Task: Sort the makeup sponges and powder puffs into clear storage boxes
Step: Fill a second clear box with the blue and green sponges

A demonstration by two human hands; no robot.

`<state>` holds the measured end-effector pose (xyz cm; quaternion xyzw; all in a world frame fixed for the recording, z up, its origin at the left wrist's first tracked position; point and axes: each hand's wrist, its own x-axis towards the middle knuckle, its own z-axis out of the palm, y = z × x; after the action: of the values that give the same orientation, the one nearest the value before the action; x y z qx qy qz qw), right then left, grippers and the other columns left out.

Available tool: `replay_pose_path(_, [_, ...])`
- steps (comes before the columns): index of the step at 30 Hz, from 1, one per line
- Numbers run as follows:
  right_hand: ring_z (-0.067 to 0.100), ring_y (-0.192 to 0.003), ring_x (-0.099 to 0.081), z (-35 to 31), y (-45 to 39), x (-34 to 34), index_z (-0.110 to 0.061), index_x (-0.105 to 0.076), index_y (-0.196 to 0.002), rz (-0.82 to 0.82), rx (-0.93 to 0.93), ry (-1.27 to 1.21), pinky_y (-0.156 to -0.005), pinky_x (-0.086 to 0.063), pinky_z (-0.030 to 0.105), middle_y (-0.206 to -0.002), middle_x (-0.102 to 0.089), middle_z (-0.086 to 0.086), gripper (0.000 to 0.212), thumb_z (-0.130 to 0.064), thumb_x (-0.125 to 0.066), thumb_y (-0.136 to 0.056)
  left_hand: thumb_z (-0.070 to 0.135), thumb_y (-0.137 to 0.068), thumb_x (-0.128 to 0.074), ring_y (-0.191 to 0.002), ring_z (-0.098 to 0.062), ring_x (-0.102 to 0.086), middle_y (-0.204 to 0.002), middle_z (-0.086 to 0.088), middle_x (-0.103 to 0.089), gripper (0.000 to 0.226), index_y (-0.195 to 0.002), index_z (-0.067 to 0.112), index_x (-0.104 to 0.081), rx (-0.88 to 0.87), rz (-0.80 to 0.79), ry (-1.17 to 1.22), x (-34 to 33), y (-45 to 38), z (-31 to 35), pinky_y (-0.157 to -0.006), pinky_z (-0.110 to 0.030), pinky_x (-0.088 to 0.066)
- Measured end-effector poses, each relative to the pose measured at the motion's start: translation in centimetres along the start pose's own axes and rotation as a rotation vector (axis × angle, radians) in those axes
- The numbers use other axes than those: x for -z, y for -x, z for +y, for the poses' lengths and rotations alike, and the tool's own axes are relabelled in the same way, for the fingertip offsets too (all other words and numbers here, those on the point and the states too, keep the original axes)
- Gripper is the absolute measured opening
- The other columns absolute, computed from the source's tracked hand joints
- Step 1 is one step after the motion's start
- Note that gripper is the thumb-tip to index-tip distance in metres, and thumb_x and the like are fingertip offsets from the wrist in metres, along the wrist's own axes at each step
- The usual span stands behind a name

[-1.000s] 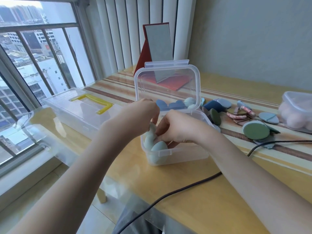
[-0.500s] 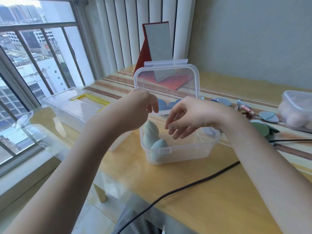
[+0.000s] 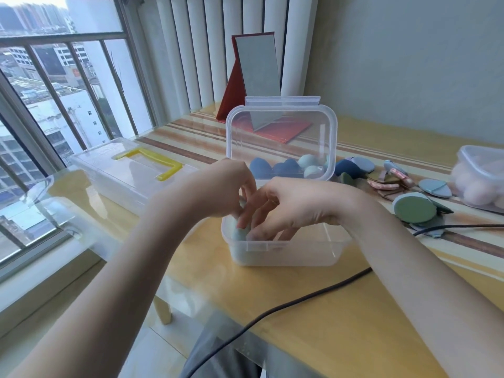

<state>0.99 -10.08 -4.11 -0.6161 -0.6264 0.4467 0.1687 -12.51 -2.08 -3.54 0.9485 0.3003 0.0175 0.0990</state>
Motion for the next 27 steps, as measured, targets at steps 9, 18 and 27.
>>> replay_pose_path(9, [0.005,-0.058,-0.062,0.1,-1.2,-1.5,-0.021,-0.069,-0.080,0.160,0.075,0.224,-0.053,-0.051,0.015,-0.070,-0.066,-0.006,0.016,-0.007,-0.074,-0.074,0.016,-0.068,-0.081,-0.065,0.004,-0.047,-0.069,0.017,-0.051,0.015,-0.078,0.021,-0.070,-0.003,0.028,0.025,-0.4,0.2,-0.5,-0.056,-0.002,-0.036])
replay_pose_path(18, [0.012,-0.086,-0.072,0.9,0.4,1.6,-0.023,-0.077,-0.094,-0.130,-0.007,0.162,-0.076,-0.059,0.025,-0.088,-0.076,-0.004,0.017,-0.011,-0.075,-0.082,-0.003,-0.086,-0.056,-0.079,0.002,-0.066,-0.091,0.014,-0.069,0.029,-0.094,0.021,-0.071,-0.012,0.057,0.276,1.4,1.0,-1.0,-0.077,-0.017,-0.052])
replay_pose_path(27, [0.005,-0.094,-0.070,1.2,1.5,3.4,-0.025,-0.077,-0.098,-0.128,-0.006,0.174,-0.080,-0.057,0.021,-0.094,-0.076,-0.011,0.026,-0.005,-0.062,-0.090,-0.002,-0.087,-0.054,-0.082,-0.007,-0.065,-0.086,0.009,-0.068,0.026,-0.095,0.018,-0.069,0.024,0.191,0.253,1.4,1.6,-0.7,-0.083,-0.031,-0.055])
